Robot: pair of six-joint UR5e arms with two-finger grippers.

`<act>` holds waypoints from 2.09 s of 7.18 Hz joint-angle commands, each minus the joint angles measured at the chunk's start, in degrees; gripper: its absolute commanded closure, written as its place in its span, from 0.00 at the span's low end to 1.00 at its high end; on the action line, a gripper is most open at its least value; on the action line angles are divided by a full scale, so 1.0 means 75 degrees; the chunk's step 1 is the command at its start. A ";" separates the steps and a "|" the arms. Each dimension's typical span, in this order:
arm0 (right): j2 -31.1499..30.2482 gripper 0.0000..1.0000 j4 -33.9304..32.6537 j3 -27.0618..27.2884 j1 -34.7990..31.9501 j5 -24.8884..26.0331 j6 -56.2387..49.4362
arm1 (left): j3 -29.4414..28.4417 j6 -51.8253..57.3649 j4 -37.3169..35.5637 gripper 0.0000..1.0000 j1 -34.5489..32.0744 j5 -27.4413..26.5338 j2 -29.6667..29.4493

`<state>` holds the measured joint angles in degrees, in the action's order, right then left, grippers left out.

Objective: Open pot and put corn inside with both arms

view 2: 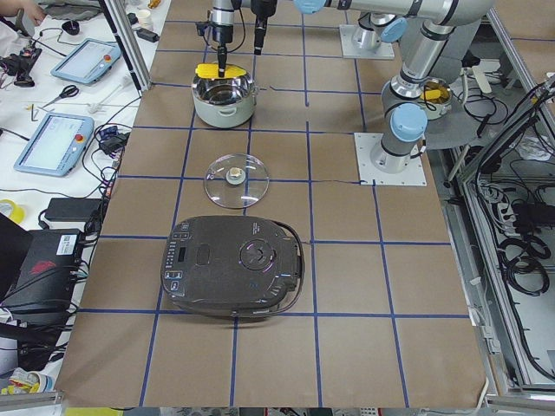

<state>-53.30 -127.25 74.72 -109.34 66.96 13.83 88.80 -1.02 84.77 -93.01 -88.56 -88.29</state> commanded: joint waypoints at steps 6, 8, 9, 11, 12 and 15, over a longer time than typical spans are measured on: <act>-0.1609 0.00 0.3039 0.0092 0.0351 0.1891 -0.0249 | 0.0020 -0.0016 0.0006 0.00 -0.0020 0.0018 0.0007; -0.2428 0.00 0.4175 0.0267 0.1214 0.3105 -0.1684 | 0.0020 -0.0016 -0.0005 0.00 -0.0008 0.0042 0.0007; -0.2908 0.00 0.4413 0.0372 0.1858 0.3130 -0.1901 | 0.0020 -0.0028 -0.0005 0.00 -0.0020 0.0065 0.0007; -0.3554 0.00 0.4766 0.0525 0.2589 0.3910 -0.1915 | 0.0043 -0.0004 0.0018 0.00 0.0003 0.0019 0.0019; -0.3731 0.00 0.4791 0.0526 0.2683 0.3950 -0.1938 | 0.0043 -0.0004 0.0007 0.00 0.0003 0.0030 0.0007; -0.4259 0.00 0.5037 0.0677 0.2685 0.3905 -0.1904 | 0.0137 -0.0028 -0.0017 0.00 0.0003 0.0054 0.0042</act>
<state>-83.71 -89.79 79.02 -89.11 96.87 -0.66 89.67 -1.15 84.74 -93.02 -88.29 -88.08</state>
